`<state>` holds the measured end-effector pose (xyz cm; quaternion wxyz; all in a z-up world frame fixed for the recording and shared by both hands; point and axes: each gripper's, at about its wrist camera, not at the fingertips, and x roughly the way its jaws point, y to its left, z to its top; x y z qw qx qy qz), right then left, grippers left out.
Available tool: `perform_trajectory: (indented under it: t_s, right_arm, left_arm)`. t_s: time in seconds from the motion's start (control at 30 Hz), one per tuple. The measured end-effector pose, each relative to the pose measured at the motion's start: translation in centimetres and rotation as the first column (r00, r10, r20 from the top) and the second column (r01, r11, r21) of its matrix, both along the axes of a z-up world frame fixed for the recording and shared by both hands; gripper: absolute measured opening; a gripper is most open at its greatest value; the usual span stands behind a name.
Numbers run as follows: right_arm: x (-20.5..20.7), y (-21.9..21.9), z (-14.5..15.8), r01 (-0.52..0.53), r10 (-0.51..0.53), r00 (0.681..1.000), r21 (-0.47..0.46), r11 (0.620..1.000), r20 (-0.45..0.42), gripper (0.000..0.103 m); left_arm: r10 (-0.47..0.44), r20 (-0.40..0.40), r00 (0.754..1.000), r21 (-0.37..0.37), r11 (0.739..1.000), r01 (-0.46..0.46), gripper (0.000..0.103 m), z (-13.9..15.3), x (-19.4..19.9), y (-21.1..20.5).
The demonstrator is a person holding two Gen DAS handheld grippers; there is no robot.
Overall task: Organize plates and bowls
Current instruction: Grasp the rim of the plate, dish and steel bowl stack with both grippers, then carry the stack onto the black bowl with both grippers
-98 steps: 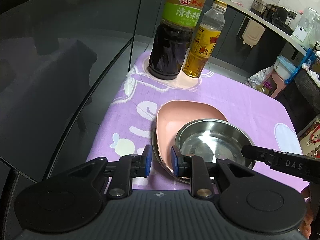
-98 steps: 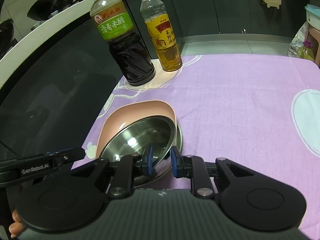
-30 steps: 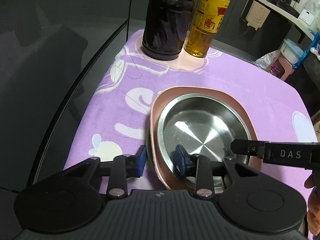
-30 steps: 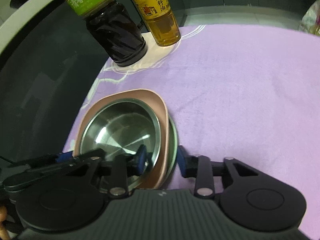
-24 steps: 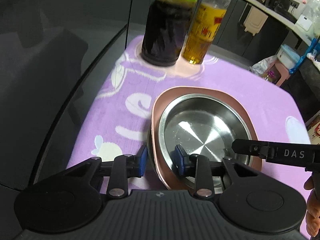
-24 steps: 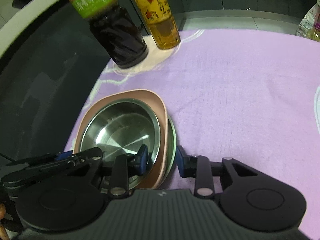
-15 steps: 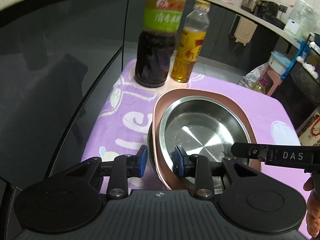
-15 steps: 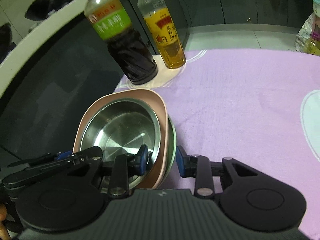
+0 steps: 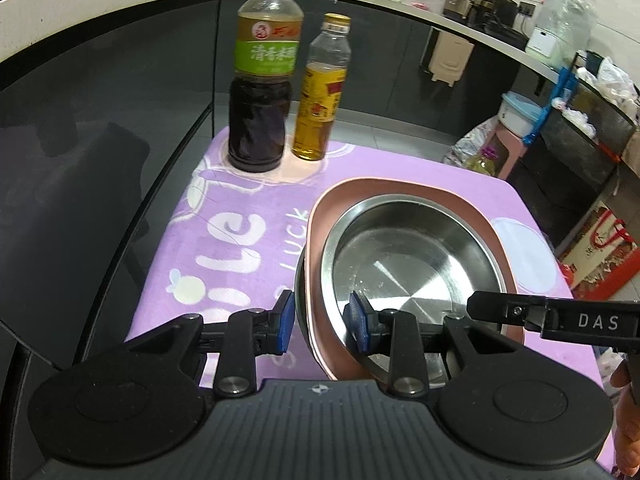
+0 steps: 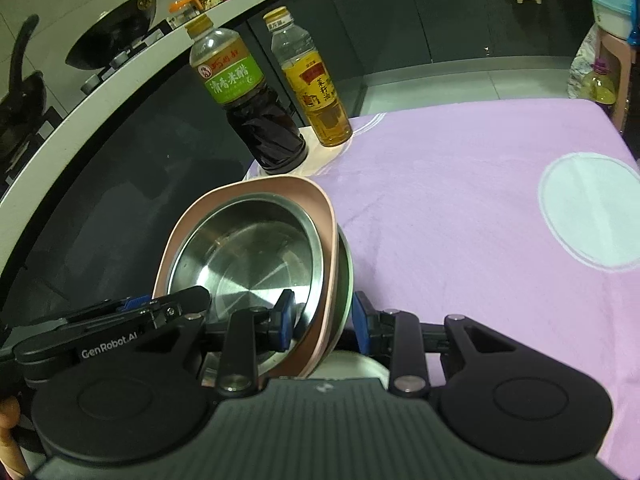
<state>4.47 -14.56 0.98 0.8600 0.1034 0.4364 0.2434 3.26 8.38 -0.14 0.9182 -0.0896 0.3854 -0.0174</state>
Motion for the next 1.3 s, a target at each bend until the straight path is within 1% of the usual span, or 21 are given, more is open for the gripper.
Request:
perform_trajectory:
  t_s: [0.33, 0.6, 0.77, 0.9, 1.13, 1.23, 1.3]
  right_arm:
    - [-4.8, -2.3, 0.3, 0.020, -0.020, 1.000, 0.011, 1.000, 0.006, 0.031]
    - [-6.9, -3.7, -0.6, 0.036, -0.036, 0.999, 0.032, 0.999, -0.010, 0.031]
    - [-7.4, -4.5, -1.3, 0.050, -0.049, 0.998, 0.041, 0.998, -0.026, 0.031]
    - [-7.6, -4.7, -1.9, 0.052, -0.051, 0.998, 0.029, 0.998, -0.040, 0.032]
    - [-7.2, -4.7, -2.9, 0.055, -0.053, 0.996, 0.017, 0.998, -0.071, 0.032]
    - [-7.0, -4.7, -3.2, 0.059, -0.058, 0.995, 0.018, 0.998, -0.079, 0.032]
    - [-6.9, -4.7, -3.3, 0.057, -0.055, 0.995, 0.022, 0.998, -0.080, 0.033]
  left_arm:
    - [-0.047, 0.002, 0.999, 0.020, 0.999, 0.047, 0.028, 0.3, -3.8, -2.2]
    - [-0.079, -0.022, 0.997, 0.027, 0.996, 0.079, 0.028, -0.4, -5.3, -3.4]
    - [-0.092, -0.038, 0.995, 0.045, 0.995, 0.094, 0.028, -0.8, -5.5, -4.2]
    - [-0.099, -0.053, 0.994, 0.060, 0.993, 0.103, 0.028, -1.3, -5.5, -4.6]
    - [-0.098, -0.103, 0.990, 0.028, 0.994, 0.101, 0.028, -2.9, -4.7, -4.1]
    - [-0.097, -0.130, 0.987, 0.036, 0.994, 0.103, 0.028, -3.5, -4.4, -4.2]
    - [-0.100, -0.131, 0.986, 0.039, 0.994, 0.106, 0.028, -3.7, -4.4, -4.2]
